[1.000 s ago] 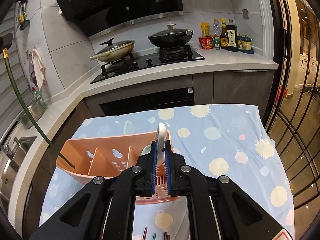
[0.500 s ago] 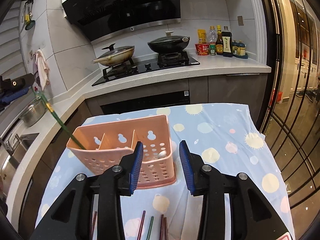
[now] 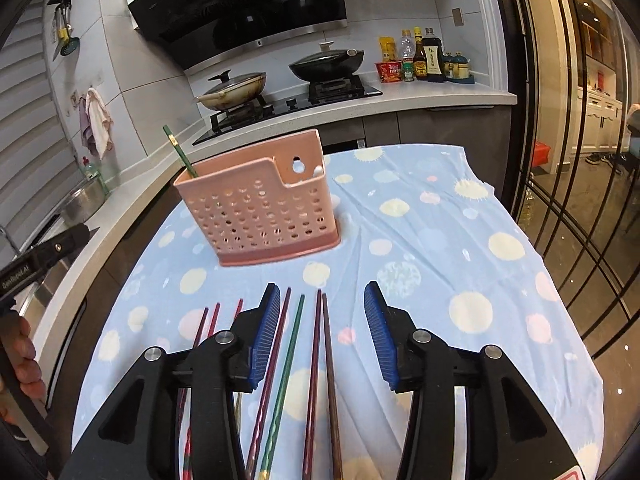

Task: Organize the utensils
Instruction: 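Grasp a dark red chopstick with the left tool while the right tool grasps the brown chopstick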

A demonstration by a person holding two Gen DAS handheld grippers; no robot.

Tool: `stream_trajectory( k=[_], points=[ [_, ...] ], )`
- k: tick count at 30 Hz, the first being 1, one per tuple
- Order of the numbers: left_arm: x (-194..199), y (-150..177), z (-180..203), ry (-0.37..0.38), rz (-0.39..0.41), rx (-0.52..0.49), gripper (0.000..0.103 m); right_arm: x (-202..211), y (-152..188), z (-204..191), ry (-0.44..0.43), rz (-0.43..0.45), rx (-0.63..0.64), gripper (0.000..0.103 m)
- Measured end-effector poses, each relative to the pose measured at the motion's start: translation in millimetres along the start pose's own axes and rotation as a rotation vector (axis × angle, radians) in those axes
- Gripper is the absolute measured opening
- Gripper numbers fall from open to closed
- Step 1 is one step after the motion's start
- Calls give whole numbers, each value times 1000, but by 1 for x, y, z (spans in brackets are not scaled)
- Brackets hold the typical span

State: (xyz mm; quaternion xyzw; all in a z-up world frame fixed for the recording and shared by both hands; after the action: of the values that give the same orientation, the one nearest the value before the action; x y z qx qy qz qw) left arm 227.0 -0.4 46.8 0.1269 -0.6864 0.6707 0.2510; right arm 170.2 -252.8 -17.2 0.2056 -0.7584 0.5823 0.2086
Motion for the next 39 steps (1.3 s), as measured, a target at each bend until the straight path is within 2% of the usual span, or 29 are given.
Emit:
stream_trajectory(
  k=[8,11,17,24,26,39],
  points=[
    [13,90,-3,-4,-137,21,76,28,67,5,26,-73,16,43],
    [16,112,-3,-16,-168,21,82,31,90,6,33,-103,21,43],
    [21,154,0,-31,-236,5,84,31,127,6,33,-161,14,43],
    [28,175,2,-21,-276,18,88,36,142,9,45,-175,14,43],
    [29,179,2,-12,-289,31,92,37,143,10,51,-172,16,43],
    [29,192,3,-5,-330,67,96,35,149,12,56,-179,22,43]
  ],
)
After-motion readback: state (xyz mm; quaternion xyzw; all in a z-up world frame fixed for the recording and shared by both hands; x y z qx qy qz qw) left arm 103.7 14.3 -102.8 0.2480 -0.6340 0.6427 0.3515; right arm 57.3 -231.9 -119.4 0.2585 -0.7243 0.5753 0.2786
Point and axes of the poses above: each gripper's, at about its wrist camera, not at the fingertips, and x roughly against the way its jaws point, z to its right, y to its underside, the point moved 7 cm from there along -x, roughly the way its jaws point, and after that the axes turned 4 degrees about z, right-handed, at the moved point
